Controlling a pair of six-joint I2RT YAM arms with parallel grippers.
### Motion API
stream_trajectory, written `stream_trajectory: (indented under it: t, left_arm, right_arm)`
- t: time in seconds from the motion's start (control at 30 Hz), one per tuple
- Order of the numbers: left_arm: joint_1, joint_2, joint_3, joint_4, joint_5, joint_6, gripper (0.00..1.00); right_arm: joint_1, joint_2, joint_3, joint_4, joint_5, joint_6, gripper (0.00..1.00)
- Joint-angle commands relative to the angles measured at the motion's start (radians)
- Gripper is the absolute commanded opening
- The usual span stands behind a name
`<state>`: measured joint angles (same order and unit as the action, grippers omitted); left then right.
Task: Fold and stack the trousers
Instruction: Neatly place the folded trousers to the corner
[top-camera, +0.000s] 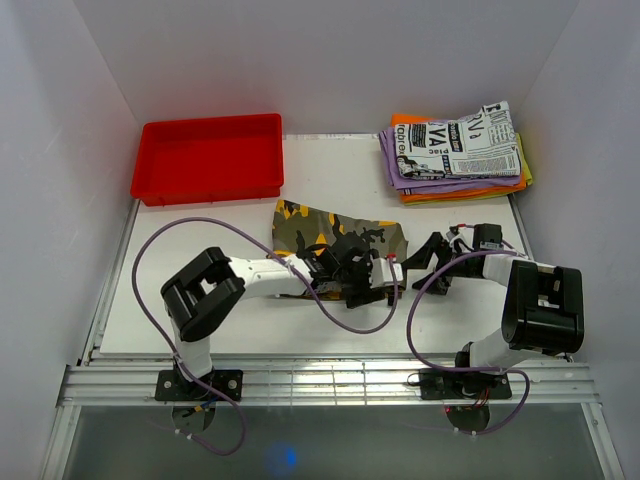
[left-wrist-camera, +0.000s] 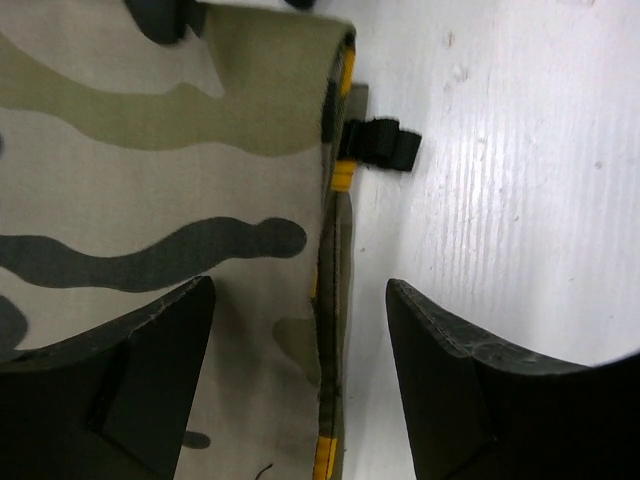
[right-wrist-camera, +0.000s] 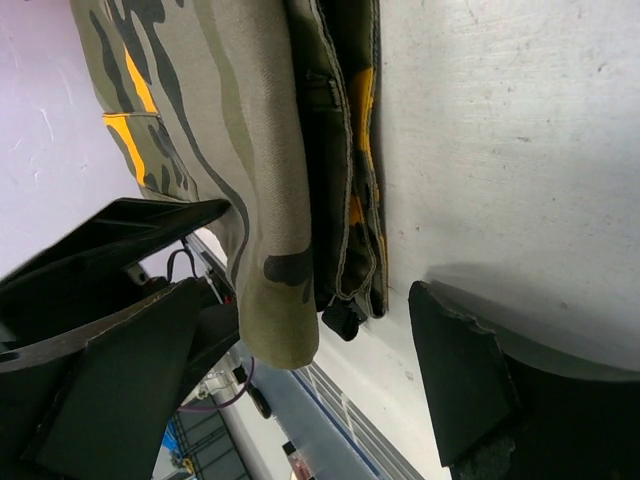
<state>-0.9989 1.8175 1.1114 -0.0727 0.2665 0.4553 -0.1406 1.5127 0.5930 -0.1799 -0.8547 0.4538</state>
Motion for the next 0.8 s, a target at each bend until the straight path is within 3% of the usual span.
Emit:
stream_trajectory:
  t: [0.0,0.07,0.2,0.3,0.33,0.4,0.77]
  left_arm:
    - [-0.006,0.026,-0.038,0.034,-0.025,0.056,0.79]
    - [-0.006,0.035,-0.057,0.047,-0.036,0.074,0.75]
    - [-0.006,0.055,-0.079,0.060,-0.047,0.092,0.50]
    - [-0.006,0.081,-0.056,0.037,-0.065,0.069,0.27]
    - [-0.006,0.091,-0.053,0.034,-0.066,0.063,0.12]
    - [-0.004,0.088,-0.048,0.031,-0.059,0.040,0.01]
    - [0.068,0.013,0.008,-0.019,0.128,-0.142,0.00]
  right_arm:
    - [0.003,0.006,0.044,-0.003,-0.004,-0.001,0.90]
    - [0.003,0.011,0.045,-0.009,-0.006,0.000,0.90]
    - [0.003,0.015,0.033,-0.007,-0.004,0.000,0.90]
    - [0.003,0.017,0.021,0.002,-0.006,0.006,0.90]
    - [0.003,0.018,0.019,0.003,-0.006,0.008,0.90]
    - [0.003,0.021,0.016,0.005,-0.004,0.008,0.90]
    - [0.012,0.046,-0.025,0.098,-0.006,0.071,0.90]
